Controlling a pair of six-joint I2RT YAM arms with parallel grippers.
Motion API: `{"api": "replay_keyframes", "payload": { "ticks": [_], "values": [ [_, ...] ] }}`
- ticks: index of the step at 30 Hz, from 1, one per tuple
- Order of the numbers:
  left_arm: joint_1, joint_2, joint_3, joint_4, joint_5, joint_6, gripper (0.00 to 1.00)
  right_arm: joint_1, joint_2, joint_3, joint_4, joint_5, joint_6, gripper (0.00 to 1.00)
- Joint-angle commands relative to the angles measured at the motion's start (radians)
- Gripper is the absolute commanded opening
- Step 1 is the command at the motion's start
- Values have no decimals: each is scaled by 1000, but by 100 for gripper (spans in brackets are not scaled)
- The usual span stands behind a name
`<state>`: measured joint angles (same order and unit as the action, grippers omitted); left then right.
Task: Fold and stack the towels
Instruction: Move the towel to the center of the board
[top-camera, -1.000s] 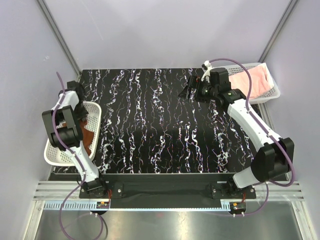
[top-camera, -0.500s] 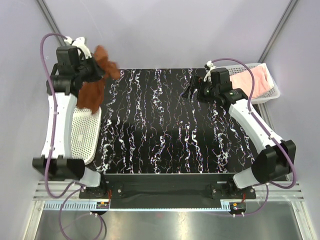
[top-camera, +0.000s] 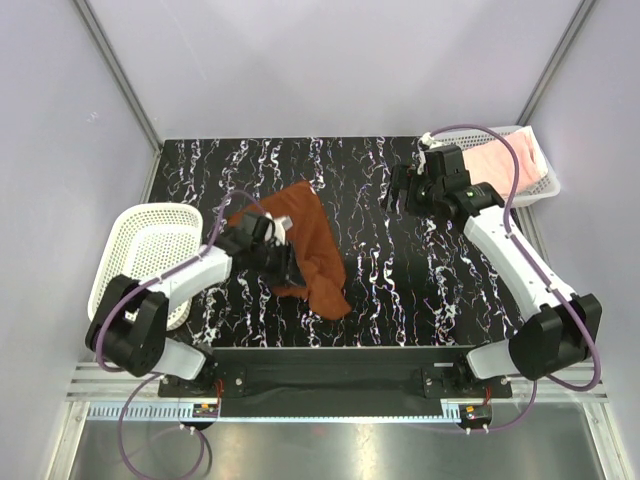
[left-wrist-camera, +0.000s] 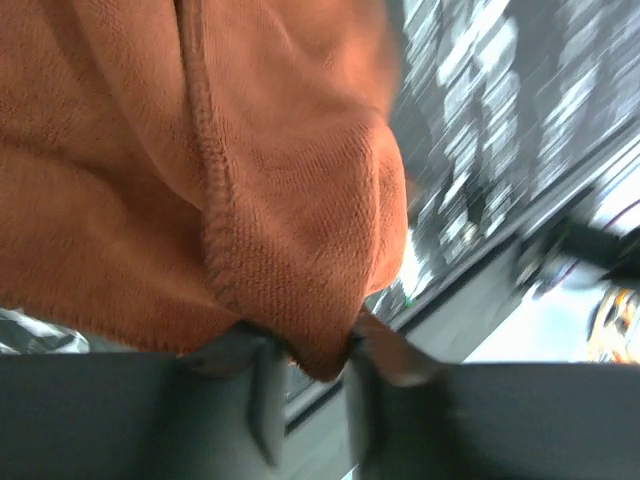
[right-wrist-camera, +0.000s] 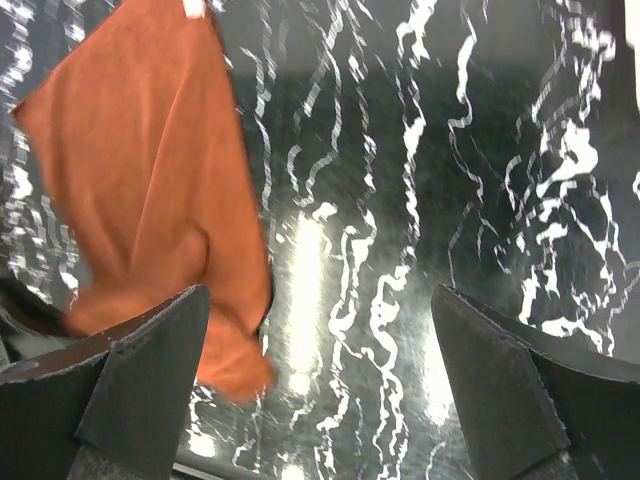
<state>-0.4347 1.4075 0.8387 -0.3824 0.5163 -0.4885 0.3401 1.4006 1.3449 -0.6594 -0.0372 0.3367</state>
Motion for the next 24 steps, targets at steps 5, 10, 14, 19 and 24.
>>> {"api": "replay_keyframes", "payload": {
  "ticks": [5, 10, 14, 19, 24],
  "values": [
    [-39, -133, -32, 56, -171, -41, 49, 2, 135, -14, 139, -159, 19, 92],
    [117, -35, 201, -120, -289, 14, 55, 10, 401, 181, 241, -225, 21, 70],
    [238, 30, 273, -104, -242, 45, 60, 16, 592, 377, 285, -259, 18, 57],
    [307, 194, 425, -211, -542, 129, 57, 30, 889, 683, 250, -231, 54, 46],
    [350, 278, 471, -222, -667, 148, 57, 36, 1104, 939, 216, -283, 105, 43]
  ]
}}
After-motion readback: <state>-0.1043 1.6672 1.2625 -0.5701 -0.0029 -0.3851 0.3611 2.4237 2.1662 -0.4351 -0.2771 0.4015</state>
